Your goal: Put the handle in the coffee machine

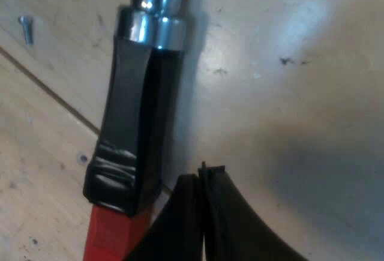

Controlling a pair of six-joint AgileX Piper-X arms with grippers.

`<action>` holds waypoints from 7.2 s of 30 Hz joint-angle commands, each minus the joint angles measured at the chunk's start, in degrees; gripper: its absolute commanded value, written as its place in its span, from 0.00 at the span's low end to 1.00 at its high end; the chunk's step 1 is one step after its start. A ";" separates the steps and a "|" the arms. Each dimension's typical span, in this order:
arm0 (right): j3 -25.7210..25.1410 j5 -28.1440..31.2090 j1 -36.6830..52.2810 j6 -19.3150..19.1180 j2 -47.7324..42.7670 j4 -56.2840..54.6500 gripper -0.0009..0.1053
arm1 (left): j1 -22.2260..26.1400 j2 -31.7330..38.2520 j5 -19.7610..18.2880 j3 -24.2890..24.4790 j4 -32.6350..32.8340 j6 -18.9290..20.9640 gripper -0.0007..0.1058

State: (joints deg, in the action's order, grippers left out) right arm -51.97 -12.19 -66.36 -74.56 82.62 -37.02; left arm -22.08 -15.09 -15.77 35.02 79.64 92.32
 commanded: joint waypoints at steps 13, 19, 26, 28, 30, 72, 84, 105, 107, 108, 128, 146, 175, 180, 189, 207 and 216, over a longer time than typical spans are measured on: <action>-4.77 -5.30 -1.99 0.37 8.43 0.52 0.01 | -0.10 0.09 0.53 4.52 4.70 3.18 0.80; -7.64 -6.91 -1.99 0.37 11.47 2.71 0.01 | -0.10 0.08 0.53 8.07 4.95 3.18 0.80; -12.17 -9.53 -1.99 0.37 16.63 3.82 0.01 | -0.10 0.08 0.53 8.20 5.83 3.18 0.80; -13.14 -9.53 -1.99 0.37 17.43 4.00 0.01 | -0.10 0.08 0.53 8.20 5.83 3.18 0.80; -13.52 -9.53 -1.99 0.37 17.86 4.77 0.01 | -0.10 0.08 0.53 8.20 5.83 3.18 0.80; -13.97 3.09 -1.86 2.61 3.84 -0.09 0.01 | -0.10 0.08 -0.23 8.20 5.22 -2.00 0.80; -14.57 11.83 -1.86 -3.08 -3.86 -6.99 0.84 | -0.10 0.08 -8.73 8.20 -2.20 -5.12 0.80; -17.54 10.61 1.28 -2.28 5.81 -9.39 0.87 | -0.10 0.08 -8.49 2.50 -2.84 -4.41 0.80; -17.95 9.97 1.62 -1.93 6.72 -8.54 0.87 | -0.24 0.08 -8.49 2.50 -2.84 -5.19 0.80; -18.34 9.28 1.97 -1.93 7.33 -7.63 0.87 | -0.24 0.08 -8.49 2.50 -2.95 -5.46 0.80; -23.65 6.71 4.24 2.48 16.79 -7.75 0.87 | -0.24 0.08 -8.49 2.50 -3.84 -6.98 0.80; -23.65 5.41 4.24 2.62 20.91 -5.15 0.87 | -0.24 0.08 -8.49 2.50 -3.84 -6.98 0.80; -23.70 4.45 4.09 4.52 22.38 -6.62 0.87 | 0.08 0.08 -9.04 2.50 -3.84 -6.98 0.80; -23.70 4.53 4.09 4.52 22.38 -6.62 0.80 | 0.08 0.08 -9.04 2.50 -3.84 -6.98 0.80; -23.70 4.59 4.09 3.55 22.38 -5.53 0.74 | 0.08 0.08 -9.89 2.50 -3.72 -7.82 0.80; -23.70 5.01 4.09 -1.56 22.38 -5.21 0.74 | 0.08 0.08 -9.89 2.50 -3.72 -7.82 0.80; -23.70 5.01 4.09 -1.13 22.38 -5.21 0.41 | 0.08 0.08 -9.89 2.50 -3.72 -7.82 0.80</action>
State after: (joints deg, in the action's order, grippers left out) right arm -75.60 -7.40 -62.23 -75.18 104.94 -41.82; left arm -22.08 -15.11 -25.17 37.49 76.29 84.82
